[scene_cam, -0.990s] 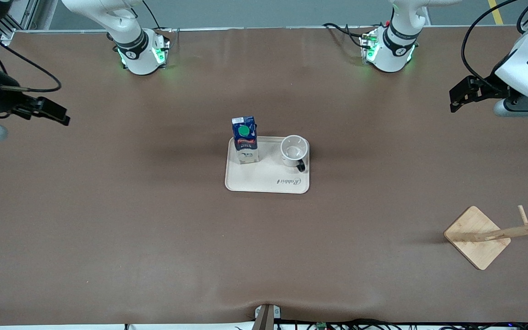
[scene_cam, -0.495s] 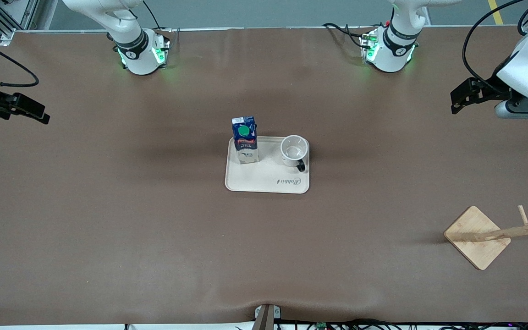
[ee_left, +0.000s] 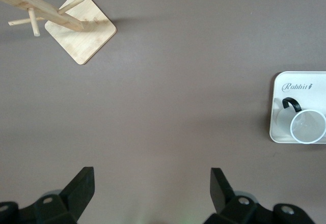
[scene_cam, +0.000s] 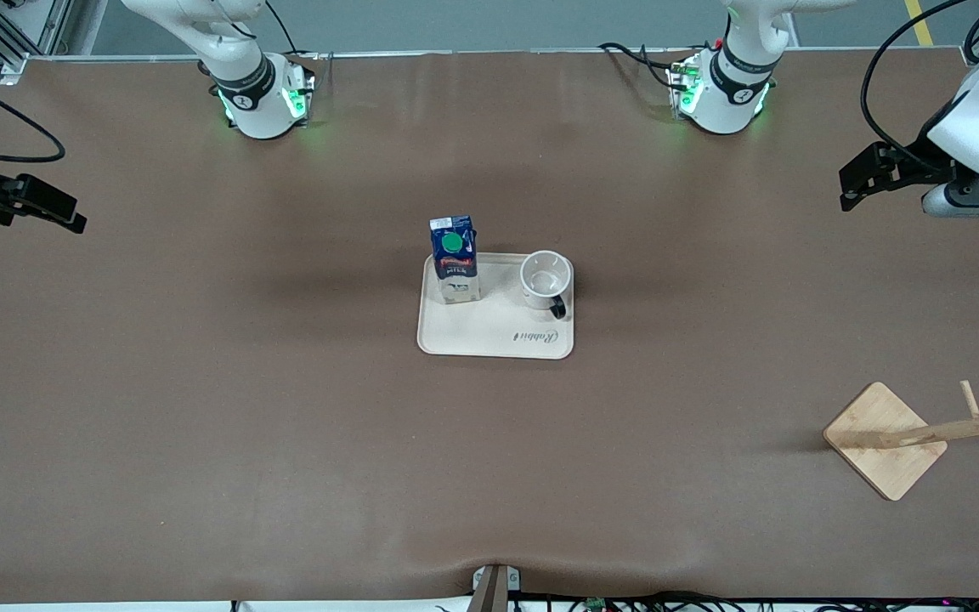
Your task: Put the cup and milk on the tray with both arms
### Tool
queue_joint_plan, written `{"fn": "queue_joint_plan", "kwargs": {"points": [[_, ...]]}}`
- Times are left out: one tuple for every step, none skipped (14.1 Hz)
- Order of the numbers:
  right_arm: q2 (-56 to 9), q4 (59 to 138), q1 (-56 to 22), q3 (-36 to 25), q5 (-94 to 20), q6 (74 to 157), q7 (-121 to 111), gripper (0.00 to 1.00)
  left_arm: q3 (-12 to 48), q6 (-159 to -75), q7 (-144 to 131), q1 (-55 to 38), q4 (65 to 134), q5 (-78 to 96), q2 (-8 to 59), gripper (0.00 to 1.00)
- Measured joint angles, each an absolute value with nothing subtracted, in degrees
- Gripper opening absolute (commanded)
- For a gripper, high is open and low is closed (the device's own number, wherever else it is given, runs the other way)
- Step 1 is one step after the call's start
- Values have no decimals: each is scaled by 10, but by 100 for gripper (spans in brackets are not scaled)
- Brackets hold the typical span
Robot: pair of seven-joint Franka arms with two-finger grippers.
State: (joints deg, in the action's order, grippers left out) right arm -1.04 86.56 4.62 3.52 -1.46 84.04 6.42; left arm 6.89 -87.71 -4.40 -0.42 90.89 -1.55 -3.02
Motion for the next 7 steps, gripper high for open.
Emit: {"fn": "queue_joint_plan", "kwargs": {"points": [[-10,866,46,37,-15,841,64,100,68,-877,-44,-4,906,-15,-30,100],[-10,866,46,38,-15,841,64,100,68,-877,-44,-4,904,-15,-30,100],[-10,866,46,38,-14,841,64,100,68,-877,-44,-4,903,-15,-30,100],[-10,866,46,38,-14,841,64,100,68,-877,-44,-4,903,-15,-30,100],[-10,866,46,38,-13,841,63,100,68,-876,-44,-4,903,-15,-30,100],[-10,866,47,38,-13,841,59,100,68,-876,-44,-4,903,-15,-30,100],[-10,866,48,38,-12,842,51,100,68,-875,-44,-4,902,-15,-30,100]]}}
